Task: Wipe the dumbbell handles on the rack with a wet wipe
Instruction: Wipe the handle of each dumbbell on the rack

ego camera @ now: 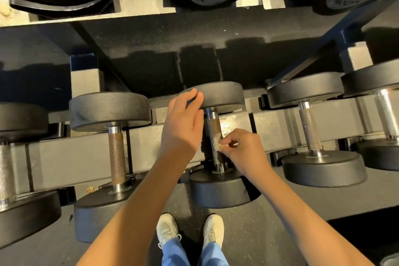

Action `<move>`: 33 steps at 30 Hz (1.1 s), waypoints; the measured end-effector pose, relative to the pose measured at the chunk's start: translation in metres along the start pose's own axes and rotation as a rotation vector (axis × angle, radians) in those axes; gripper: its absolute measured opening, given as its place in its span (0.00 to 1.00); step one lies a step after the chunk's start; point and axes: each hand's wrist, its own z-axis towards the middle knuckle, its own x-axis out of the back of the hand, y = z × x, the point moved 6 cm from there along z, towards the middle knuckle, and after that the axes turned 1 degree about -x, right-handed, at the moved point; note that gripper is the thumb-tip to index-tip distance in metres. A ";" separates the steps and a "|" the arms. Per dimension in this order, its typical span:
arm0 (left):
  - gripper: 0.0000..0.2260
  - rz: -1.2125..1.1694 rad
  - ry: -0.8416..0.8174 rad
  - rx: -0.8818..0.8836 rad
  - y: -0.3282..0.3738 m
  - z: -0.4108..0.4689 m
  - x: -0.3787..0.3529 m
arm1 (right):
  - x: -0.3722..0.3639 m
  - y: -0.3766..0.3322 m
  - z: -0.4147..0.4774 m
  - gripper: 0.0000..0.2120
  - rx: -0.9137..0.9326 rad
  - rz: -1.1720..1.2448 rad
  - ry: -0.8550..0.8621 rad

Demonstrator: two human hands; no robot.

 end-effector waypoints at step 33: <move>0.21 0.030 -0.056 0.074 0.004 0.000 -0.001 | 0.000 -0.011 -0.014 0.03 -0.131 -0.197 -0.065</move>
